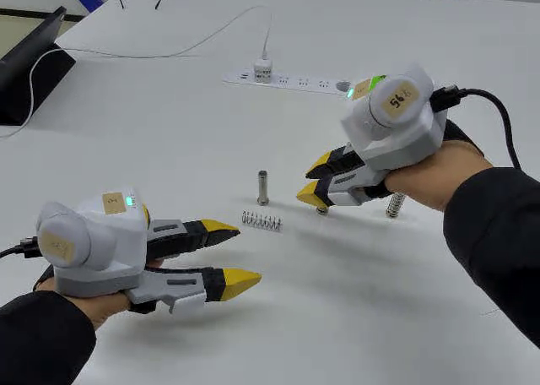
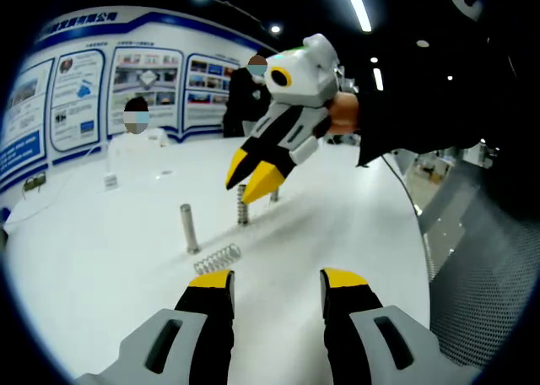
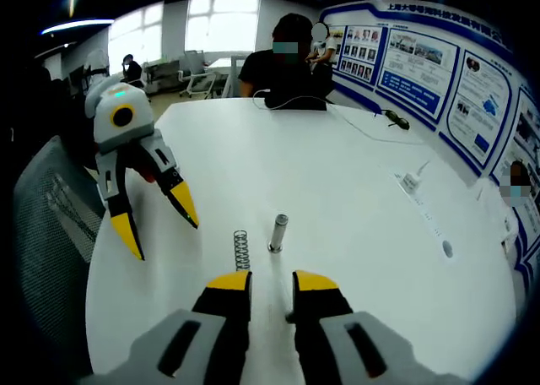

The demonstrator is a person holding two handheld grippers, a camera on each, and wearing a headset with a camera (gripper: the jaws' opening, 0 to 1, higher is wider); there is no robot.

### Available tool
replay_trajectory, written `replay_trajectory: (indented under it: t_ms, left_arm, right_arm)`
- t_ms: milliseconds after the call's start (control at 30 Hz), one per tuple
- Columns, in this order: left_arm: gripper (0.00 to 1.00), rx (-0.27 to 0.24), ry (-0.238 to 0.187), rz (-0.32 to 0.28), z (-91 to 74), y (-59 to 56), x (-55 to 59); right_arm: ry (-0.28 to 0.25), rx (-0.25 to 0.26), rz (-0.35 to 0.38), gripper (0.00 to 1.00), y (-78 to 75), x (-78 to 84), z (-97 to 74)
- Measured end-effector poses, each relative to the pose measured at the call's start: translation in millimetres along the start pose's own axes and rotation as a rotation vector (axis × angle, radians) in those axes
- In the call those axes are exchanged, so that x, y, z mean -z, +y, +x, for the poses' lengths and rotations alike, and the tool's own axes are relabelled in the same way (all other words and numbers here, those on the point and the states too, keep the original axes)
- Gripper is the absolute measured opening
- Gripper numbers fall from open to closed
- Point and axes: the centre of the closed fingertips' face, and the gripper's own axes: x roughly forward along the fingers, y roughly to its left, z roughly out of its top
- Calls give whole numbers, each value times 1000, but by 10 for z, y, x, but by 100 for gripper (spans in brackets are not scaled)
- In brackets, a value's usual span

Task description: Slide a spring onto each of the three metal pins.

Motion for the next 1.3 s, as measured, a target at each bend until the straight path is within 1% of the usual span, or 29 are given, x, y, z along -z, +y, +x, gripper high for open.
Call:
replay_trajectory:
  t_ms: [167, 267, 367, 700, 1000, 1167, 1300]
  left_arm:
    - [42, 0, 0, -2, 5, -7, 6]
    - [41, 0, 1, -3, 6, -9, 10]
    - [41, -3, 0, -4, 2, 0, 16]
    - [41, -8, 2, -11, -6, 19, 49]
    - [41, -14, 4, -13, -29, 29, 54]
    - [41, -18, 4, -14, -43, 36, 55]
    - [40, -19, 4, -13, -48, 37, 49]
  right_arm:
    - [8, -26, -3, 20, 106, 14, 102]
    - [13, -38, 0, 20, 138, 15, 181]
    - [19, -49, 8, 20, 156, 49, 265]
    - [49, -71, 26, 18, 239, 155, 457]
    - [72, -70, 32, 16, 253, 232, 554]
    - [76, -66, 36, 15, 252, 240, 568]
    - [80, -69, 34, 12, 263, 251, 571]
